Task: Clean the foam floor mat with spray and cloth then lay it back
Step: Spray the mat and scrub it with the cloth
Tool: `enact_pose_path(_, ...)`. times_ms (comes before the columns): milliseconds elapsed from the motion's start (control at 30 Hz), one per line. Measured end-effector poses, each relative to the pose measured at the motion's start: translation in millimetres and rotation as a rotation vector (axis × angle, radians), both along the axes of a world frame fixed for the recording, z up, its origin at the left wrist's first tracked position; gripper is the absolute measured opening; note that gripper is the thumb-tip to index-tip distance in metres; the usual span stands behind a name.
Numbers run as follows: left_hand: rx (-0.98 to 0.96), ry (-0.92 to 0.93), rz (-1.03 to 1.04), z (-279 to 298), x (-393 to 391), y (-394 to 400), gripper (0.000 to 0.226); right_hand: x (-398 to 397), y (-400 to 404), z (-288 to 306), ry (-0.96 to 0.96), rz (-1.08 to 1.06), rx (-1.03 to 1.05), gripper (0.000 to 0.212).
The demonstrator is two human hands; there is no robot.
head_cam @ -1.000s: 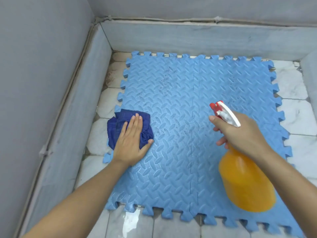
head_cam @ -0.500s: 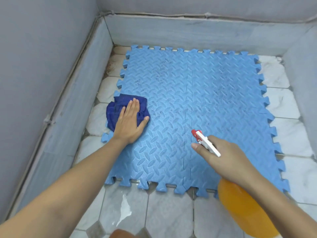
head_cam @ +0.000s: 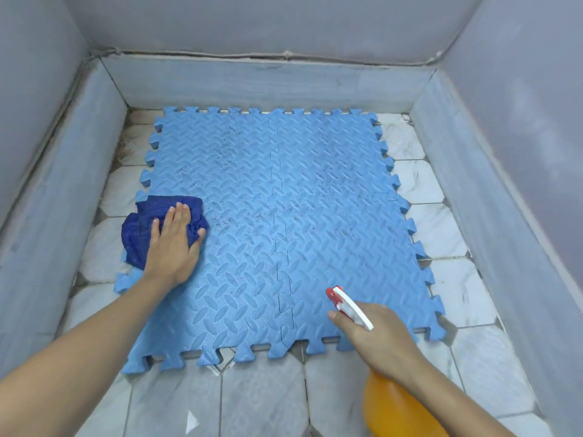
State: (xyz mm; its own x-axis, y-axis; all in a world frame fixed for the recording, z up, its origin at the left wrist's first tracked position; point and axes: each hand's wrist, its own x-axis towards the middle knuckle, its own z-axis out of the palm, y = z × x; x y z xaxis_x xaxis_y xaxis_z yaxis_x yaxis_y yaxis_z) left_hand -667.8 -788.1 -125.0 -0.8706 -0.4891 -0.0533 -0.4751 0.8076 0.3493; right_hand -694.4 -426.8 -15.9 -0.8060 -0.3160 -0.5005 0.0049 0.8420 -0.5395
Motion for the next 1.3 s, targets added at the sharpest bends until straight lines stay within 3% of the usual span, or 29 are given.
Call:
enact_pose_path(100,0.115,0.140,0.059,9.8,-8.1,23.3,0.059,-6.4,12.0,10.7,-0.025,-0.212,-0.062,0.044)
enact_pose_path(200,0.236,0.202,-0.029,25.1,-28.8,54.4,0.065,-20.3,14.3,31.9,0.004,-0.319,-0.176,0.035)
enact_pose_path(400,0.132,-0.097,-0.358,37.1,-55.1,104.9,0.104,-42.1,0.1,50.5,0.110,-0.447,-0.235,0.045)
enact_pose_path(533,0.021,-0.164,-0.301,28.9,-48.8,115.3,0.122,-52.5,-1.5,51.9,0.079,-0.429,-0.254,0.030)
enact_pose_path(700,0.021,-0.236,-0.268,17.6,-37.9,101.4,0.115,-50.0,3.4,42.8,0.108,-0.485,-0.253,0.052)
enact_pose_path(933,0.091,-0.256,-0.323,19.2,-41.8,95.5,0.095,-60.3,1.5,40.5,0.068,-0.469,-0.351,0.036)
enact_pose_path(1300,-0.079,-0.272,-0.316,11.3,-44.2,100.6,0.109,-62.3,7.2,47.3,0.049,-0.502,-0.387,0.033)
